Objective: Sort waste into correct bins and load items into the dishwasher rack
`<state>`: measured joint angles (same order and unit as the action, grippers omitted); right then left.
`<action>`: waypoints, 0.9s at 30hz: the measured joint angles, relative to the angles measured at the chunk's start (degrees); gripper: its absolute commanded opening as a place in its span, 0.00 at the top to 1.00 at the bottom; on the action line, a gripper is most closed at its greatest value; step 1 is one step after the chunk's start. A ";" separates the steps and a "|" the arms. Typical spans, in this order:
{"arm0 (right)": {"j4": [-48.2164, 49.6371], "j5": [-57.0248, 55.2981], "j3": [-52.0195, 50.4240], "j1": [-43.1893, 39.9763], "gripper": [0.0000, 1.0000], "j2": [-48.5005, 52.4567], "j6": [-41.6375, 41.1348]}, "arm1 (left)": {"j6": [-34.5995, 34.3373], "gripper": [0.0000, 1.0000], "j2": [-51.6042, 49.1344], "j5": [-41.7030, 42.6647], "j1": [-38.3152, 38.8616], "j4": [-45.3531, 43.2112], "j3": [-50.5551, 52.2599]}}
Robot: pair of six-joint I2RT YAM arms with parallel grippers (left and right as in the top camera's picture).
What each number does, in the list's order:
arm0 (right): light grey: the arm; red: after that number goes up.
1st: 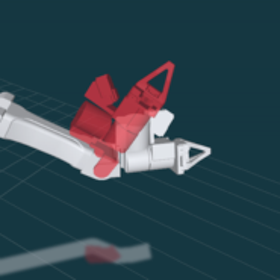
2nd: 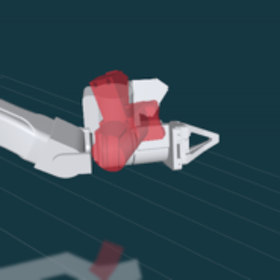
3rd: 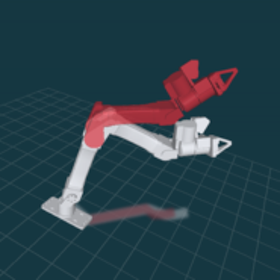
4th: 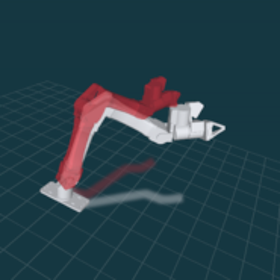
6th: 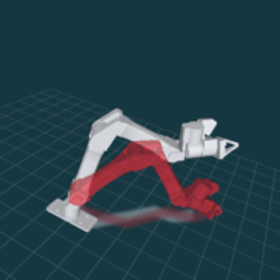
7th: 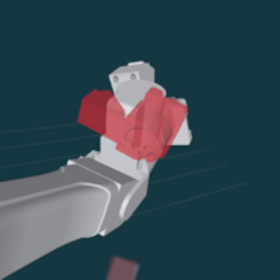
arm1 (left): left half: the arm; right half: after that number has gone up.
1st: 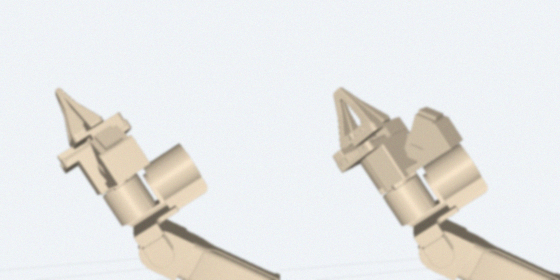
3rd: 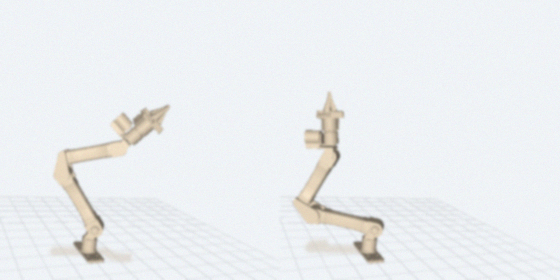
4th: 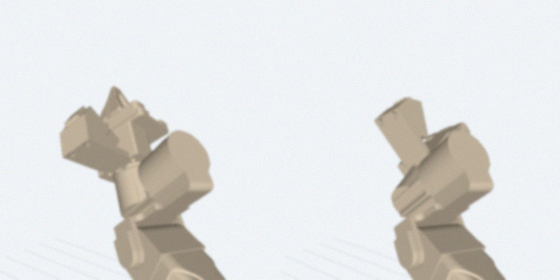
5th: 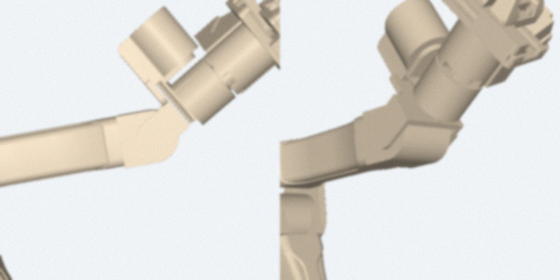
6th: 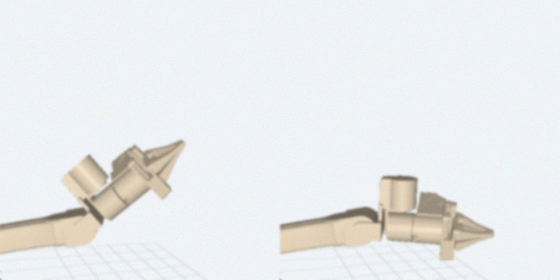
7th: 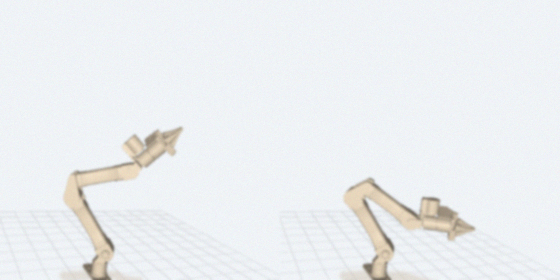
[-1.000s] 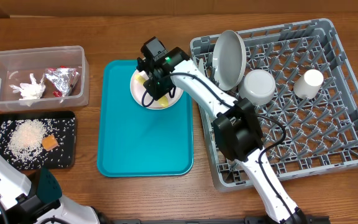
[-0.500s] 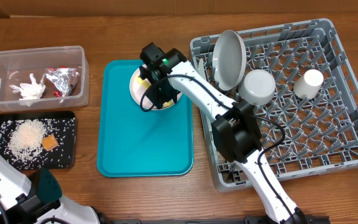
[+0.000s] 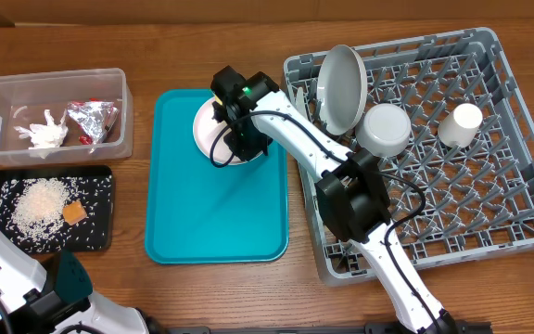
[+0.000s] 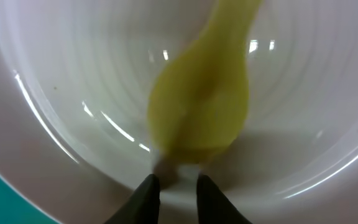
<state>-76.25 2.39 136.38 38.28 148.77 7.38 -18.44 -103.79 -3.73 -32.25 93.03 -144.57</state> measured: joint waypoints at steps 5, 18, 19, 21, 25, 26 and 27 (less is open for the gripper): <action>0.22 -0.20 0.00 0.00 0.84 0.00 -0.09 | -0.02 0.00 0.00 0.00 0.00 0.00 0.00; -0.02 -5.84 3.54 0.11 0.28 0.66 -4.81 | -0.02 0.00 0.00 0.00 0.00 0.00 0.00; 0.35 -6.27 4.35 0.11 0.27 0.72 -4.92 | 0.00 0.00 0.00 0.00 0.00 0.00 0.00; 1.73 -7.15 5.49 0.11 0.27 0.76 -5.29 | -0.02 0.00 0.00 0.00 0.00 0.00 0.00; 5.29 -6.69 5.53 0.11 0.27 0.79 -5.75 | 0.00 0.00 0.00 0.00 0.00 0.00 0.00; 6.51 -5.88 5.27 0.09 0.27 0.79 -5.90 | 0.00 0.00 0.00 -0.02 0.00 0.00 0.00; 7.82 -5.29 5.05 0.11 0.28 0.79 -5.90 | -0.02 0.00 0.00 0.00 0.00 0.00 0.00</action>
<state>-68.42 -2.90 141.43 38.39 149.56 1.48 -18.46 -103.79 -3.73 -32.25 93.03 -144.57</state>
